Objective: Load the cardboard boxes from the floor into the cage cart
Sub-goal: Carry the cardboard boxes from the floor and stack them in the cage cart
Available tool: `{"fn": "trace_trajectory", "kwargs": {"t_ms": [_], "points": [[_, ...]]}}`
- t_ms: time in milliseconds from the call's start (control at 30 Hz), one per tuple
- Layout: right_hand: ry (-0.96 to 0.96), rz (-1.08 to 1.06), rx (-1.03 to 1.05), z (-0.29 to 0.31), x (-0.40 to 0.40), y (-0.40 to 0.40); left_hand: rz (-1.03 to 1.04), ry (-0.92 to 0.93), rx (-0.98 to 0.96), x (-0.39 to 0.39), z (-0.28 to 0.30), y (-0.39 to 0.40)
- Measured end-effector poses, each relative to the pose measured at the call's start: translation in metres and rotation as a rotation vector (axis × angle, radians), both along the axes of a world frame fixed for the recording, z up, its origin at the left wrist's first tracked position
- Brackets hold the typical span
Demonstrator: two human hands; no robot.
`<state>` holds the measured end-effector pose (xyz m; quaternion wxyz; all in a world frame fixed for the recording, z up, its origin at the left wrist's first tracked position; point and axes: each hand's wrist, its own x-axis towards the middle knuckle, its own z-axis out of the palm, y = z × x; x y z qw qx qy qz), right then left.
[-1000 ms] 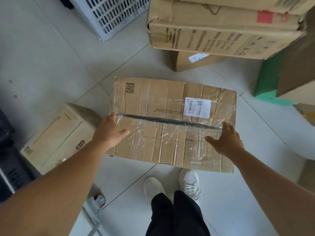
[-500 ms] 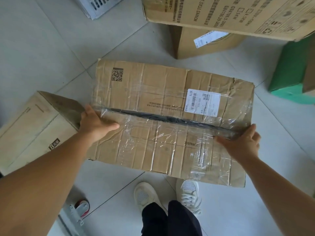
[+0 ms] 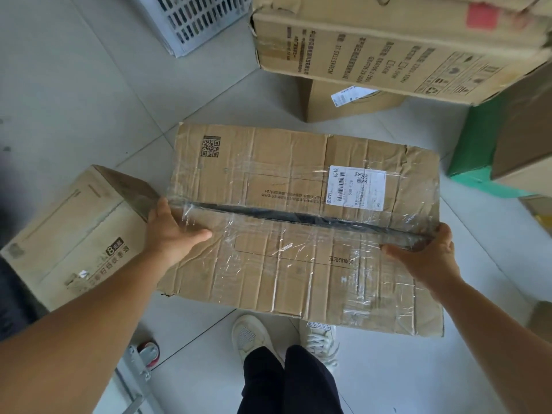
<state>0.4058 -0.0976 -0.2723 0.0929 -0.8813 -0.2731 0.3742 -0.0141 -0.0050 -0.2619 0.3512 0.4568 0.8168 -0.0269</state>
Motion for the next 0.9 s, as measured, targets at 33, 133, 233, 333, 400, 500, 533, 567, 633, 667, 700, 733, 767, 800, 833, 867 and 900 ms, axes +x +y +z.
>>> {"fn": "trace_trajectory", "kwargs": {"t_ms": [33, 133, 233, 333, 400, 500, 533, 567, 633, 667, 700, 733, 767, 800, 833, 867, 900], "points": [[-0.002, 0.008, 0.010, 0.013, 0.003, 0.000, 0.015, -0.006, 0.003, 0.002, 0.013, -0.003], [0.000, 0.002, 0.055, 0.054, 0.011, 0.001, 0.040, -0.013, 0.043, 0.007, 0.058, -0.012], [0.017, 0.013, 0.083, 0.099, 0.018, 0.004, 0.062, -0.006, 0.105, 0.014, 0.108, -0.020], [0.037, 0.005, 0.118, 0.135, 0.026, 0.006, 0.080, 0.009, 0.152, 0.014, 0.154, -0.031], [0.068, 0.027, 0.157, 0.153, 0.032, 0.005, 0.112, 0.008, 0.172, 0.013, 0.182, -0.040], [0.110, 0.059, 0.194, 0.188, 0.033, 0.004, 0.142, 0.018, 0.204, 0.009, 0.227, -0.059], [0.119, 0.072, 0.207, 0.200, 0.032, 0.004, 0.150, 0.024, 0.208, 0.008, 0.242, -0.067], [0.131, 0.089, 0.222, 0.213, 0.030, 0.002, 0.161, 0.028, 0.212, 0.007, 0.257, -0.075], [0.156, 0.113, 0.263, 0.245, 0.024, -0.004, 0.183, 0.034, 0.236, 0.004, 0.286, -0.094], [0.155, 0.120, 0.285, 0.262, 0.019, -0.009, 0.196, 0.044, 0.250, 0.002, 0.301, -0.103], [0.149, 0.136, 0.296, 0.280, 0.013, -0.015, 0.209, 0.050, 0.267, 0.001, 0.314, -0.114], [0.138, 0.160, 0.295, 0.298, 0.008, -0.021, 0.221, 0.050, 0.290, -0.001, 0.329, -0.125], [0.132, 0.184, 0.297, 0.312, 0.005, -0.028, 0.222, 0.050, 0.315, -0.001, 0.343, -0.136], [0.123, 0.195, 0.296, 0.325, 0.003, -0.035, 0.218, 0.060, 0.333, -0.003, 0.358, -0.148], [0.122, 0.204, 0.309, 0.335, 0.003, -0.041, 0.213, 0.079, 0.350, -0.004, 0.374, -0.160], [0.119, 0.212, 0.308, 0.347, 0.001, -0.049, 0.213, 0.098, 0.361, -0.005, 0.389, -0.172], [0.117, 0.226, 0.320, 0.358, 0.000, -0.055, 0.214, 0.117, 0.371, -0.007, 0.404, -0.184]]}}
